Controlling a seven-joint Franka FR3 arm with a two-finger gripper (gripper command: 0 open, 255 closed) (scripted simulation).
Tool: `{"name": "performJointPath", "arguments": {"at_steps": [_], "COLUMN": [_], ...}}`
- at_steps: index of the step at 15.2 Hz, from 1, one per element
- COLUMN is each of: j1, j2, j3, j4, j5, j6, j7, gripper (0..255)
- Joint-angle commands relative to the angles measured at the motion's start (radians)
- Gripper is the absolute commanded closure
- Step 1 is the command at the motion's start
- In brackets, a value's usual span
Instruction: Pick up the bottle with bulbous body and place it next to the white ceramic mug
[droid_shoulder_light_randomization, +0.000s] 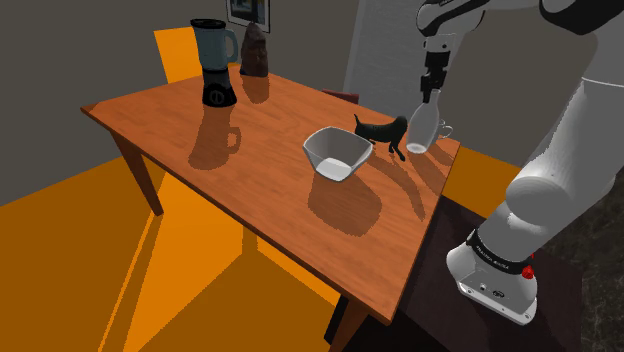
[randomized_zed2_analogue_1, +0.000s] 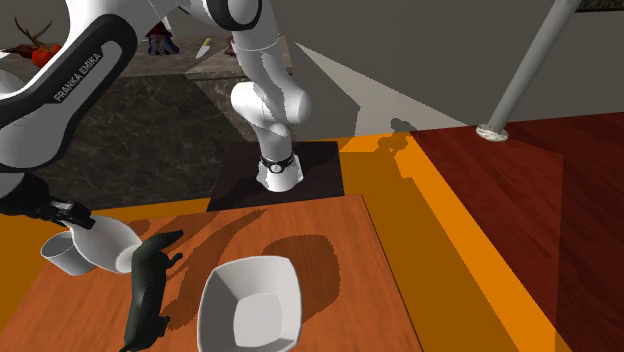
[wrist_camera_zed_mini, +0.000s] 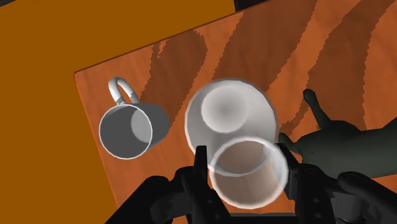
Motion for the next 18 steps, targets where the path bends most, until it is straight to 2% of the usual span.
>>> {"name": "performJointPath", "arguments": {"at_steps": [1, 6, 7, 12, 16, 18], "j1": [-0.001, -0.001, -0.001, 0.0, 0.004, 0.004], "j2": [0.001, 0.001, 0.001, 0.001, 0.002, 0.002], "j3": [0.0, 0.0, 0.0, 0.0, 0.003, 0.003], "j4": [-0.005, -0.005, -0.005, -0.006, 0.122, 0.122], "j5": [0.0, 0.0, 0.0, 0.0, 0.004, 0.004], "j6": [0.007, 0.007, 0.007, 0.008, -0.12, -0.12], "j7": [0.0, 0.0, 0.0, 0.0, -0.003, -0.003], "gripper": [255, 255, 0, 0, 0, 0]}}
